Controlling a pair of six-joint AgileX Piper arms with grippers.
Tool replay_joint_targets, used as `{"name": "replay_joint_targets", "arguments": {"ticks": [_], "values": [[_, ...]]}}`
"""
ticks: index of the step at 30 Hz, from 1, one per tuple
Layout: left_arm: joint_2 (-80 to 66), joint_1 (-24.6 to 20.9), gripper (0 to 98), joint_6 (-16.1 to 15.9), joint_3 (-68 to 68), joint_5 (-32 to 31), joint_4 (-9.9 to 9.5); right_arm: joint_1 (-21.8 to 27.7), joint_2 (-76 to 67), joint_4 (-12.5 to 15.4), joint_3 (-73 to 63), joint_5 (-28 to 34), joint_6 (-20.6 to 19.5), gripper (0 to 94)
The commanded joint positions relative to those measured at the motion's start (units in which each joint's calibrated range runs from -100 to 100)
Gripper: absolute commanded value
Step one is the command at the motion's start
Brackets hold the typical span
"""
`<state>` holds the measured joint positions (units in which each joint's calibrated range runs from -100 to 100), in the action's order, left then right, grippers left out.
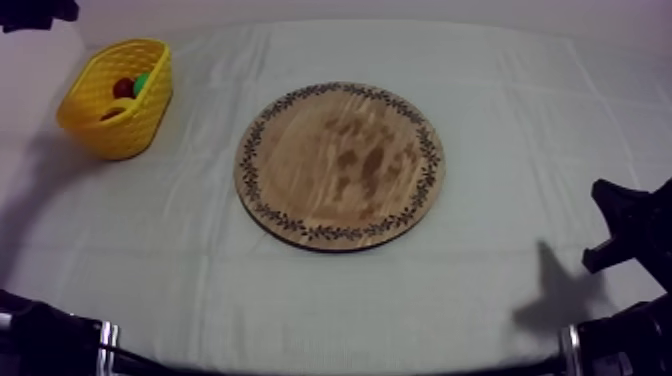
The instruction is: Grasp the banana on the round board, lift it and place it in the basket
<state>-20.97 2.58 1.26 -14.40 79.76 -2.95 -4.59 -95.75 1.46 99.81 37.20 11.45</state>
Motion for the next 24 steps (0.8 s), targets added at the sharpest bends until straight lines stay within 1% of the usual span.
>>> {"name": "replay_joint_targets", "arguments": {"ticks": [1, 4, 7, 11, 14, 19, 24], "values": [[-9.1, 0.4, 18.8, -0.4, -5.7, -5.0, -0.05, 0.0, 0.0, 0.0, 0.0, 0.0, 0.0, 0.4], [-16.0, 0.8, 7.5, -0.9, -11.9, -9.6, -0.03, 0.0, 0.0, 0.0, 0.0, 0.0, 0.0, 0.4], [-22.4, 0.9, 2.7, -1.5, -17.8, -13.4, -0.06, 0.0, 0.0, 0.0, 0.0, 0.0, 0.0, 0.4], [-30.1, 0.9, 0.8, -2.0, -26.0, -19.0, -0.09, 0.0, 0.0, 0.0, 0.0, 0.0, 0.0, 0.4], [-36.0, 1.3, 0.4, -1.8, -34.3, -26.2, 0.06, 0.0, 0.0, 0.0, 0.0, 0.0, 0.0, 0.4], [-46.3, 2.3, 0.1, 0.0, -50.4, -37.8, 0.13, 0.0, 0.0, 0.0, 0.0, 0.0, 0.0, 0.4], [-55.3, 3.0, 0.0, 2.0, -63.4, -43.8, -0.07, 0.0, 0.0, 0.0, 0.0, 0.0, 0.0, 0.4]]}}
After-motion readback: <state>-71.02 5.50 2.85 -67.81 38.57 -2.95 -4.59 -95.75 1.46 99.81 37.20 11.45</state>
